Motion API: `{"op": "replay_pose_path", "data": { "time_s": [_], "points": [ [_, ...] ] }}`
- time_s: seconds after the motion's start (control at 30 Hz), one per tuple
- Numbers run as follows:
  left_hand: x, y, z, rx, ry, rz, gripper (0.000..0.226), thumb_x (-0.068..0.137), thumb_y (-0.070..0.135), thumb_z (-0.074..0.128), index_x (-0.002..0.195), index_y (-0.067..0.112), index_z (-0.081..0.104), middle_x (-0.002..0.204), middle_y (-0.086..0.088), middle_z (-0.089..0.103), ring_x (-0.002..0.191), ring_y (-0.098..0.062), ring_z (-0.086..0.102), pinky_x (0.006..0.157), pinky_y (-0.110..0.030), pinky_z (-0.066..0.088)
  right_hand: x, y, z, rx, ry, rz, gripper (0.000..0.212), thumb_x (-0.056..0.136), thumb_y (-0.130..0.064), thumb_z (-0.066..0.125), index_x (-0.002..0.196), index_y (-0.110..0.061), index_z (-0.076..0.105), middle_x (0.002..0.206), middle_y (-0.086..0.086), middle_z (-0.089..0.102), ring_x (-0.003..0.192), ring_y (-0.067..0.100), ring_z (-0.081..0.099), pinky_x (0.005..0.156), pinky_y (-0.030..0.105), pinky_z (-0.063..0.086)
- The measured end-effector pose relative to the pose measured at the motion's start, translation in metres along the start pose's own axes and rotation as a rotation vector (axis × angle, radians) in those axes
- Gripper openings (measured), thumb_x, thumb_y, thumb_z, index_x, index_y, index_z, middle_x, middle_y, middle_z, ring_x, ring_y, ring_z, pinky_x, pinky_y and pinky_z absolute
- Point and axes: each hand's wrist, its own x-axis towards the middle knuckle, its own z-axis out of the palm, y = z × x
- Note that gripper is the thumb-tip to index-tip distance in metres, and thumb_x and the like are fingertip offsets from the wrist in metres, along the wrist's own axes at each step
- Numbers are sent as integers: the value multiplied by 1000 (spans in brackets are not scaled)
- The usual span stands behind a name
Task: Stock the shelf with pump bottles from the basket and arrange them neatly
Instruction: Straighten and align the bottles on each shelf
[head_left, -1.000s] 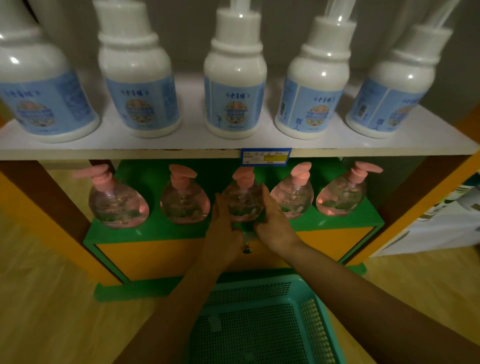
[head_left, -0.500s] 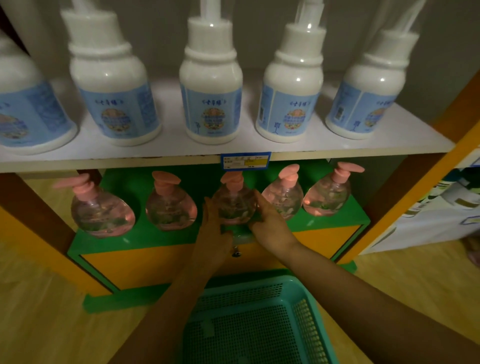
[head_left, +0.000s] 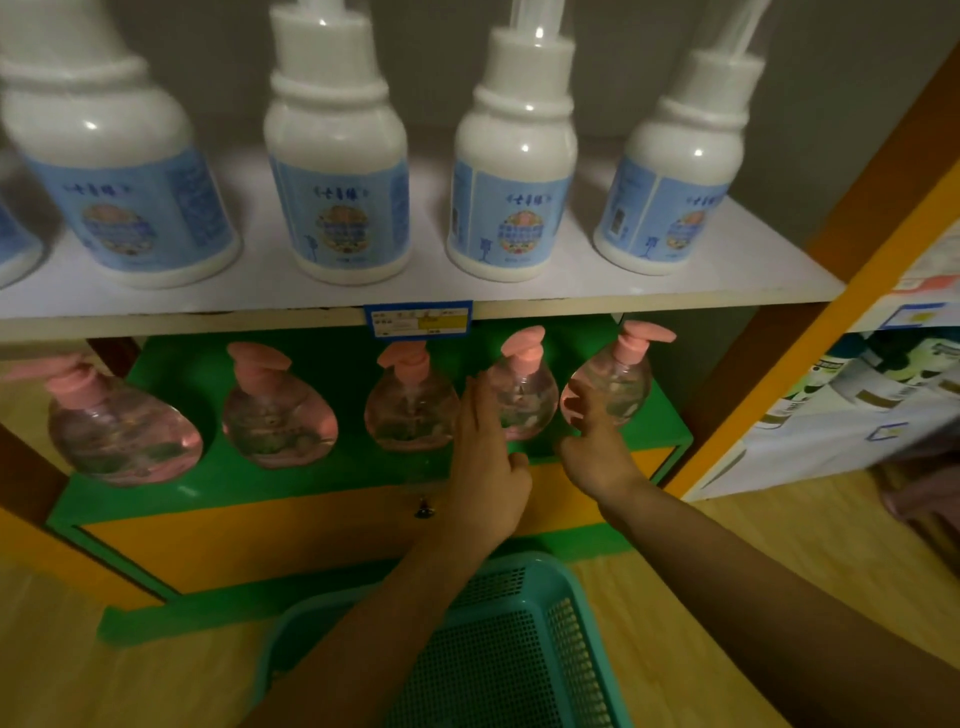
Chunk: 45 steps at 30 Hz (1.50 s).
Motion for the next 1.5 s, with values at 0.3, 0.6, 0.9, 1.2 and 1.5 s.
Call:
{"op": "replay_pose_path", "data": {
  "time_s": [0.3,0.6,0.9,1.2,1.5],
  "points": [
    [12,-7,10,63,59,-38,85,79,-6,47,147,18,3,156,-8,13,142,-24,21,117,-36,23,9,2,5,26,-126,-9,79,80,15,42,146,-17,10,145,7,37,133,23,36,111,32,32],
    [10,1,16,59,54,-42,87,78,-8,48,147,18,2,158,-4,5,144,-21,14,109,-21,15,13,3,0,21,-139,-23,81,81,14,43,146,-18,7,145,7,37,134,23,35,109,30,32],
    [8,6,18,60,38,-47,89,78,-6,50,146,19,-1,158,-4,2,143,-23,18,116,-33,24,15,3,-3,53,-127,-22,79,82,14,43,146,-19,10,143,7,37,133,22,35,110,39,36],
    [10,8,21,49,41,-68,86,82,-6,46,146,17,-8,158,-2,-9,145,-19,8,106,-17,11,13,9,-13,33,-122,-37,76,83,13,41,146,-18,11,150,5,30,139,21,29,113,39,31],
    [-13,43,47,67,2,231,66,77,-9,47,136,17,33,144,1,33,130,-4,28,108,-14,22,6,54,-63,48,373,3,59,81,14,42,134,-11,37,138,11,43,126,25,44,103,34,40]
  ]
}}
